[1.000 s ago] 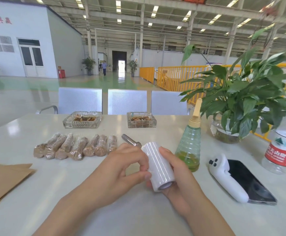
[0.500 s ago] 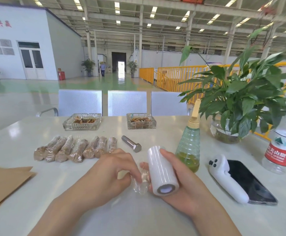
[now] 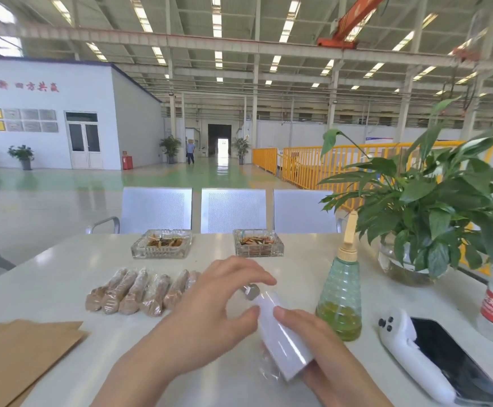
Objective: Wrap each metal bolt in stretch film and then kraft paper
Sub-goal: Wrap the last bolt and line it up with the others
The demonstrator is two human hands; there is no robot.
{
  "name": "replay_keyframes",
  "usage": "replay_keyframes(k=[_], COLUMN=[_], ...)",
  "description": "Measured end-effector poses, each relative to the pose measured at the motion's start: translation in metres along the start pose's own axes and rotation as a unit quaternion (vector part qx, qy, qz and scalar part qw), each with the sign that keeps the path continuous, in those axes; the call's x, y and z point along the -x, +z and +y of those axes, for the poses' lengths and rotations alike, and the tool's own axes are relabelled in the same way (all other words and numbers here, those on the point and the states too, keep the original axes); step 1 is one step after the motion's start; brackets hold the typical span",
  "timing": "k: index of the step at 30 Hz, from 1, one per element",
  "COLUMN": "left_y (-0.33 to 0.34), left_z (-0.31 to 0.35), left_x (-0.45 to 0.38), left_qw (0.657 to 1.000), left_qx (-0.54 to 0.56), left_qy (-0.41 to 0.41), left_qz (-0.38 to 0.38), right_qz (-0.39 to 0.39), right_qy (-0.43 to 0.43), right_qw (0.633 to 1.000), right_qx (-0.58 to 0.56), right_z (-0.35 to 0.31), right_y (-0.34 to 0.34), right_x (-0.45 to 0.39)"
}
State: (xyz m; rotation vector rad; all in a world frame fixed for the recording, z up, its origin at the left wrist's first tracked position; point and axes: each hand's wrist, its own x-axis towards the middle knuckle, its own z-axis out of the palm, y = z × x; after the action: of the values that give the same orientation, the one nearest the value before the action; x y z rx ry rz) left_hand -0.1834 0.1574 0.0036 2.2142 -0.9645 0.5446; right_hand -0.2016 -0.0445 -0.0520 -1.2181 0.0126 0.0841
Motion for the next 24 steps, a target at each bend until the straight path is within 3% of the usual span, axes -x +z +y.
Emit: replay_keyframes(k=[3,6,9,11,14,18,24], left_y=[-0.003,-0.009,-0.014,-0.011,0.001,0.017,0.030], left_z=[0.017,0.024,0.019,0.017,0.021,0.028,0.019], left_x=[-0.018,-0.030,-0.030,-0.025,-0.019,-0.011,-0.002], left_qw=[0.979,0.960,0.967,0.938,0.889,0.858,0.848], left_qx=[-0.035,-0.058,0.091,0.241,0.296,0.319,0.331], left_qy=[-0.050,-0.089,-0.162,-0.243,-0.342,-0.390,-0.407], left_qz=[-0.194,-0.259,-0.177,-0.059,0.068,0.104,0.075], right_qz=[-0.048,-0.120,-0.092,-0.056,-0.032,0.025,0.071], right_qy=[-0.011,-0.025,-0.014,-0.017,-0.043,-0.098,-0.097], right_qw=[0.999,0.991,0.985,0.985,0.994,0.995,0.993], right_qx=[0.021,-0.043,-0.144,-0.165,-0.093,-0.008,-0.001], right_z=[-0.001,-0.003,-0.007,-0.010,-0.006,0.000,0.000], right_y=[0.000,0.000,-0.001,0.000,0.006,0.007,0.002], right_x=[0.002,0.005,-0.001,-0.005,-0.005,-0.003,-0.003])
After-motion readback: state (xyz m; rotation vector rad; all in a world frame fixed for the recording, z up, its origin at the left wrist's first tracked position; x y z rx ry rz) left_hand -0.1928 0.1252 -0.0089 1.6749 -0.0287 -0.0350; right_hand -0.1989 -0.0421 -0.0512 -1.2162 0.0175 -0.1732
